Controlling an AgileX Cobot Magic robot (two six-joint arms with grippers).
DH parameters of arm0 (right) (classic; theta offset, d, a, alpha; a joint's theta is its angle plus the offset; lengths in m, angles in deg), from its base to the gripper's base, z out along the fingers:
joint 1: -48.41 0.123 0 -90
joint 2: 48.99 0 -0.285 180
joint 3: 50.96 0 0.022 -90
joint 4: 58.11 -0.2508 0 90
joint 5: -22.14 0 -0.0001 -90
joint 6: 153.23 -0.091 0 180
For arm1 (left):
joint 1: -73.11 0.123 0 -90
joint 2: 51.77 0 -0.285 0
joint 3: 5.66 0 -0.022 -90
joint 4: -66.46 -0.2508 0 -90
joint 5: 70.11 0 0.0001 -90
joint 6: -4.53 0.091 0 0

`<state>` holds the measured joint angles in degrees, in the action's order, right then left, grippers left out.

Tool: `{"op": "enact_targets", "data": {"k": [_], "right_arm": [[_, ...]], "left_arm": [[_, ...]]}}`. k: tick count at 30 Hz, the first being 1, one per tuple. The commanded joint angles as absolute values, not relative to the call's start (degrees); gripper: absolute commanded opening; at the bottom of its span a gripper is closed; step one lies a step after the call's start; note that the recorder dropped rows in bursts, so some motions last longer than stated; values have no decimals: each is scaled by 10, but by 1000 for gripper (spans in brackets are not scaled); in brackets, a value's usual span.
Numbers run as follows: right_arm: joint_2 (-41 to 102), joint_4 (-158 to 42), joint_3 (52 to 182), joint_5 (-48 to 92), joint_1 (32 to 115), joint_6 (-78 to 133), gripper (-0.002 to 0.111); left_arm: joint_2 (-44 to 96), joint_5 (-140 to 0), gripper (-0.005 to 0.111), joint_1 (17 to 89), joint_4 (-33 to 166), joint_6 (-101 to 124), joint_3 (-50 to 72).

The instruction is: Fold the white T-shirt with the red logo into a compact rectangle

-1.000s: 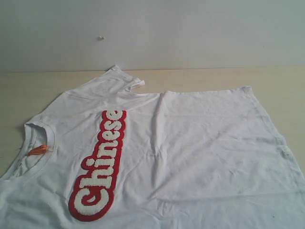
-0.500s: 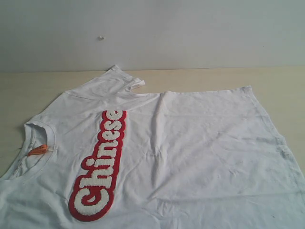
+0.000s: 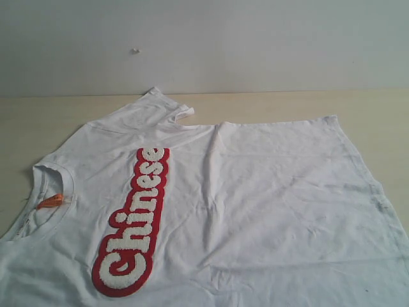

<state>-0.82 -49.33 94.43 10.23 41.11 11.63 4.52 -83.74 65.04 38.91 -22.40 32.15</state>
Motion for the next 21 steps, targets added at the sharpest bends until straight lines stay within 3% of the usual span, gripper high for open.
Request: {"op": "enact_targets", "data": {"k": [1,3,6,9,12,17,20,21], "right_arm": [[97,-508,981,27,408,196,0],[164,-533,1009,-19,408,268,0],[258,-618,1072,-133,408,423,0],[326,-715,1134,-267,408,587,0],[374,-781,1161,-389,409,769,1],[412,-751,1161,-394,450,837,11],[433,-721,1161,-381,471,837,16],[438,-719,1161,-381,476,837,17]], "left_arm": [[145,-882,0,642,447,-139,287],[205,-919,0,642,537,-2,252],[309,-1085,0,642,678,260,156],[375,-1196,0,642,708,397,103],[412,-1233,0,642,708,580,98],[447,-1248,0,642,703,830,122],[464,-1187,13,642,703,833,137],[472,-1168,26,642,703,833,137]]}}
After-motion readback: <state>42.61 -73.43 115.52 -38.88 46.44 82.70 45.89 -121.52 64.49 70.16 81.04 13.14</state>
